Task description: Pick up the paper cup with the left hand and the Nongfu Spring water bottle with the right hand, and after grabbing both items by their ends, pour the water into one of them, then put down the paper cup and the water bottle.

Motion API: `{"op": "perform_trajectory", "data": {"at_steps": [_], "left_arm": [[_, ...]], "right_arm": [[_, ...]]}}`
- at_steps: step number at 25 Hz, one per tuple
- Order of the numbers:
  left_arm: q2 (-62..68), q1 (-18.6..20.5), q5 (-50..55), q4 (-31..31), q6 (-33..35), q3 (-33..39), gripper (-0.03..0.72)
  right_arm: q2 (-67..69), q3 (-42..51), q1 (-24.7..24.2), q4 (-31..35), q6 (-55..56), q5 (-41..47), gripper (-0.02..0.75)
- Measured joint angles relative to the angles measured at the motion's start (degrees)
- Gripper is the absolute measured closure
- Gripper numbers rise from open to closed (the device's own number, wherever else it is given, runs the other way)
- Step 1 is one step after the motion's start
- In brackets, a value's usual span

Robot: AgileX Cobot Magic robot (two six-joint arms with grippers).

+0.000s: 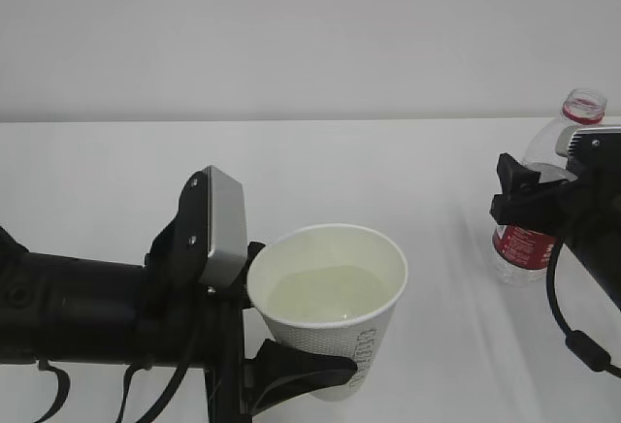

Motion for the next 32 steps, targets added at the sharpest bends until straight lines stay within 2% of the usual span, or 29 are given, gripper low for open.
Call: {"op": "perform_trajectory", "data": {"at_steps": [7,32], "left_arm": [[0.0,0.0,-0.44,-0.81,0.0,0.0,0.19],[0.0,0.0,-2.4,-0.94,0.0,0.0,0.192]], "right_arm": [[0.01,0.1,0.0,-1.01,0.0,0.0,0.064],[-13.35,0.79,0.0,-0.6,-7.47,0.0,0.063]]}}
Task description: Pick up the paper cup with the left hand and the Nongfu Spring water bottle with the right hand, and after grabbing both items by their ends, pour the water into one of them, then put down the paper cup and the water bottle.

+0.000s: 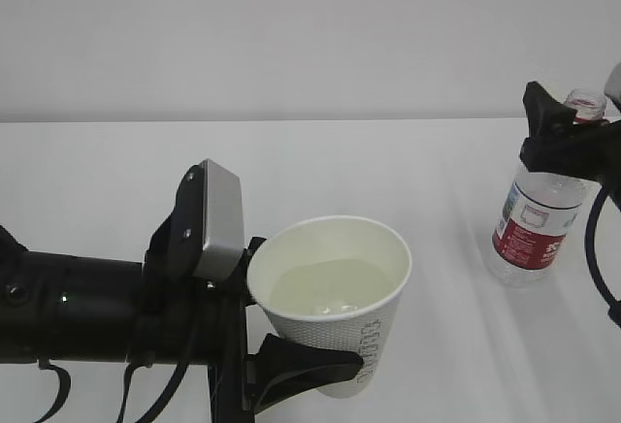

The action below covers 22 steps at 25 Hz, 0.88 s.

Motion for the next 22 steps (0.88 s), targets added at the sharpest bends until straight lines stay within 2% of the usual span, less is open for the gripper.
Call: {"op": "perform_trajectory", "data": {"at_steps": [11,22], "left_arm": [[0.0,0.0,-0.08,-0.09,0.0,0.0,0.192],[0.0,0.0,-0.21,-0.22,0.0,0.0,0.192]], "right_arm": [[-7.67,0.11,0.0,0.14,-0.58,0.0,0.073],[-20.5,0.32,0.0,0.41,-7.7,15.74,0.09]]}}
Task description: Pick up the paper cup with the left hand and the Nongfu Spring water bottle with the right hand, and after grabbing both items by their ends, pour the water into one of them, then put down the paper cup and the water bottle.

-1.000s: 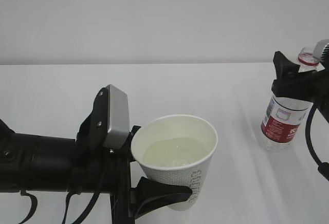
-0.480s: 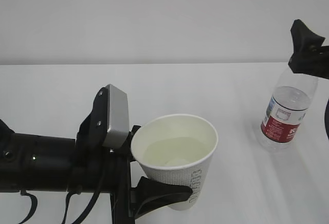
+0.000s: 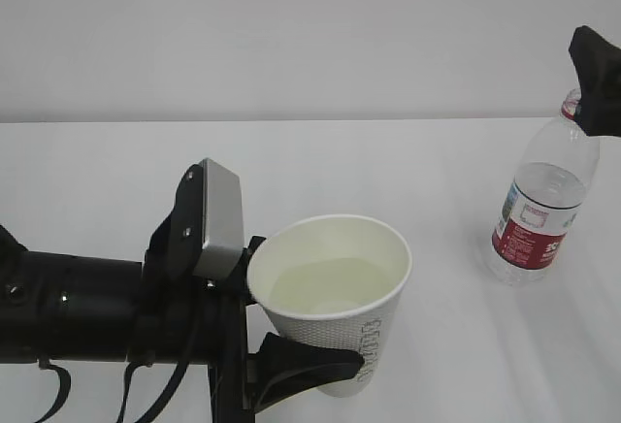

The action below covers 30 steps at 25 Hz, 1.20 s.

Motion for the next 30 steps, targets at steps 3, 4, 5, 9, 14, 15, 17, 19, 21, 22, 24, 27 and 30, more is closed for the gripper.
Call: {"op": "perform_trajectory", "data": {"at_steps": [3,4,5,9,14,15,17,19,21,22,24,27,30], "left_arm": [[0.0,0.0,0.0,0.0,0.0,0.0,0.192],[0.0,0.0,0.0,0.0,0.0,0.0,0.192],[0.0,0.0,0.0,-0.04,0.0,0.0,0.192],[0.0,0.0,0.0,-0.13,0.0,0.0,0.192],[0.0,0.0,0.0,-0.13,0.0,0.0,0.192],[0.0,0.0,0.0,-0.13,0.0,0.0,0.192],[0.0,0.0,0.0,-0.13,0.0,0.0,0.192],[0.0,0.0,0.0,-0.13,0.0,0.0,0.192],[0.0,0.0,0.0,-0.13,0.0,0.0,0.192],[0.0,0.0,0.0,-0.13,0.0,0.0,0.192],[0.0,0.0,-0.03,-0.13,0.0,0.0,0.192],[0.0,0.0,-0.25,-0.13,0.0,0.0,0.192],[0.0,0.0,-0.72,-0.13,0.0,0.0,0.192]], "right_arm": [[-3.7,0.0,0.0,0.0,-0.36,4.8,0.094],[-4.74,0.0,0.0,0.25,-0.68,6.63,0.094],[-5.95,0.03,0.0,0.63,-1.07,8.37,0.094],[-10.34,0.13,0.0,3.15,-3.04,14.26,0.098],[-14.97,0.63,0.0,6.63,-9.34,19.13,0.11],[-15.83,0.9,0.0,6.86,-9.88,19.76,0.111],[-17.26,1.13,0.0,7.22,-10.35,20.71,0.116],[-17.99,1.38,0.0,7.37,-10.48,21.1,0.121],[-18.58,1.59,0.0,7.53,-10.5,21.24,0.129],[-18.94,1.59,0.0,7.51,-10.5,21.62,0.132],[-19.43,1.59,0.0,7.51,-10.5,22.02,0.139],[-19.88,1.59,0.0,7.51,-10.5,22.66,0.142],[-19.97,1.59,0.0,7.51,-10.5,22.8,0.144]]}}
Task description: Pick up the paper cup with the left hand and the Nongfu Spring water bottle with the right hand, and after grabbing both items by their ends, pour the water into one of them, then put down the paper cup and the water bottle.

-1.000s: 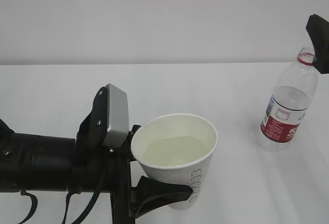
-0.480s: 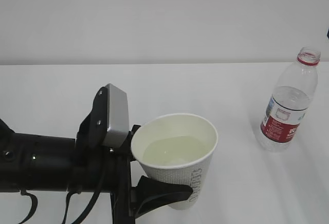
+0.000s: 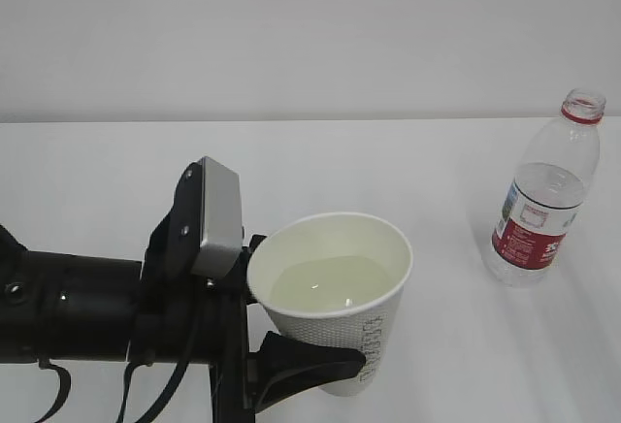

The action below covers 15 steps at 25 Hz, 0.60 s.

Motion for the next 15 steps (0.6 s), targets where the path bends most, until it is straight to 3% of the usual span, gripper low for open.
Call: {"op": "perform_trajectory", "data": {"at_steps": [15], "left_arm": [[0.0,0.0,-0.79,0.0,0.04,0.0,0.192]], "right_arm": [[0.0,0.0,0.0,0.0,2.67,0.04,0.148]]}}
